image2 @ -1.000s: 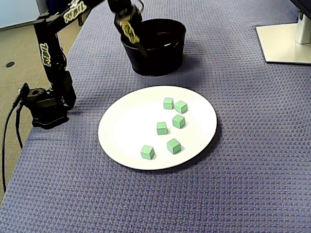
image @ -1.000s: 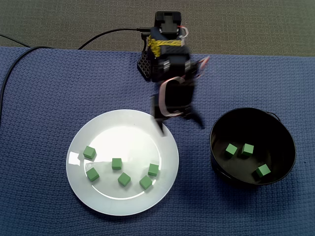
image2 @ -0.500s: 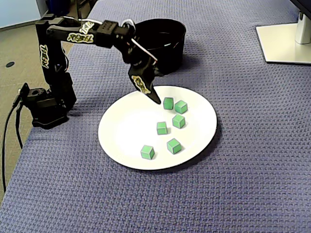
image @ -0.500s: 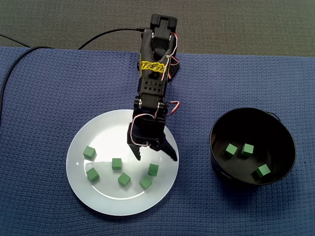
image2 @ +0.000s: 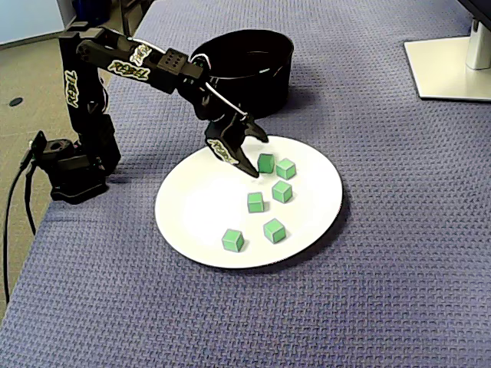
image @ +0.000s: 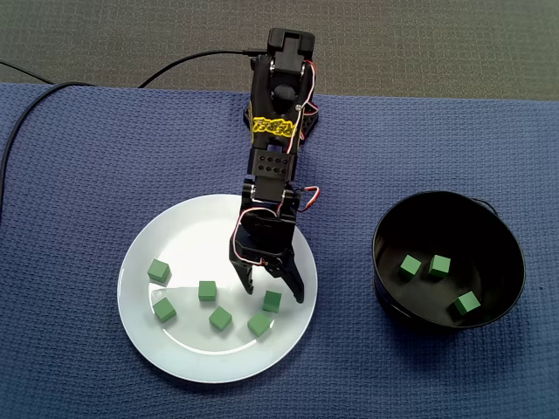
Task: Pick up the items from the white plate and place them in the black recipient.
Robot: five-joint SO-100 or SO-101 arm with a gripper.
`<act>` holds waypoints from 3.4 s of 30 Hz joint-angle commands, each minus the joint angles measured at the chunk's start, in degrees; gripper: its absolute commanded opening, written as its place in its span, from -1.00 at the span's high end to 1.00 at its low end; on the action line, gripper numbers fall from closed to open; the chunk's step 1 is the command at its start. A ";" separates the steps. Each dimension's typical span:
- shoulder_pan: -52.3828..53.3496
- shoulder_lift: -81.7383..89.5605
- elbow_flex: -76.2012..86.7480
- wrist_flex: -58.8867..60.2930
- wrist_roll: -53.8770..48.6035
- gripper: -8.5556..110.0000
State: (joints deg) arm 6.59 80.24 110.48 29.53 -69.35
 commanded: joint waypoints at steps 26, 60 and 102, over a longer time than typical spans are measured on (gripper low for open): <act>-1.05 5.10 5.89 -11.60 8.96 0.86; -47.20 -15.29 -53.88 37.53 53.70 0.61; 17.93 -14.68 -35.33 35.86 63.54 0.34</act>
State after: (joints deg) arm 26.19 65.39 78.40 67.41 -4.39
